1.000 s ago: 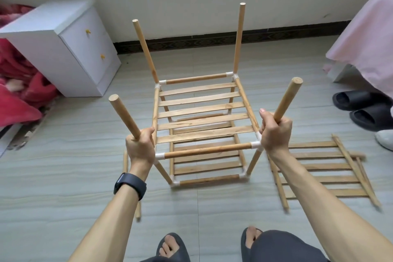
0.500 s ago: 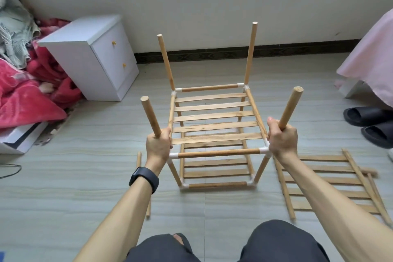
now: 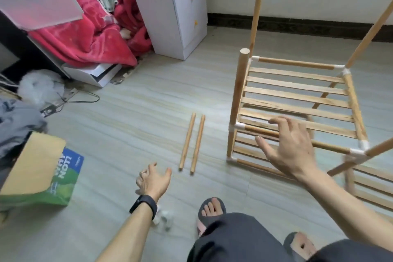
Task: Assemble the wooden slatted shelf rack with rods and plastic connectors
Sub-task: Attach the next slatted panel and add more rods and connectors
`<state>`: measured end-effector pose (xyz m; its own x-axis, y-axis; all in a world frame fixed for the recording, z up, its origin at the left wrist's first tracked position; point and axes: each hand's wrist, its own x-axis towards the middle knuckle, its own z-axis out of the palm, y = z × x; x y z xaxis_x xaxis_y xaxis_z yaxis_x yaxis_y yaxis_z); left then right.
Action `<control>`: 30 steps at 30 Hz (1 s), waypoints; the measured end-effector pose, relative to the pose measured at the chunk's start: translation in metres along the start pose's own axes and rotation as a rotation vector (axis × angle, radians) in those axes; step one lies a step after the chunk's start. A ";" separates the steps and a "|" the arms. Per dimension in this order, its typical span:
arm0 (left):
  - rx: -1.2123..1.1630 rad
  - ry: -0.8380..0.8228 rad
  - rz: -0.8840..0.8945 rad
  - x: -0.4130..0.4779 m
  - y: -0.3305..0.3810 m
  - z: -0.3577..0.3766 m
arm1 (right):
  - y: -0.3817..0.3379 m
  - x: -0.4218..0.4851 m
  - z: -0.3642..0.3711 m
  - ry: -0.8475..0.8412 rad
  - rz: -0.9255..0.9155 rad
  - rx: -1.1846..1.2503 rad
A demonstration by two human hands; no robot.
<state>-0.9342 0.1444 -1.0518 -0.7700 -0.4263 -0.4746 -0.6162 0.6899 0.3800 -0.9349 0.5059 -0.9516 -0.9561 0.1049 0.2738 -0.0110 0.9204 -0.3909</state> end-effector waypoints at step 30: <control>0.311 -0.092 0.351 0.030 -0.013 0.072 | -0.028 0.042 0.082 -0.117 -0.245 -0.283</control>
<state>-0.9374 0.1643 -1.1282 -0.8964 -0.0925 -0.4334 -0.2318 0.9314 0.2807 -0.9989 0.4535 -1.0014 -0.9623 -0.1596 0.2203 -0.1776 0.9820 -0.0643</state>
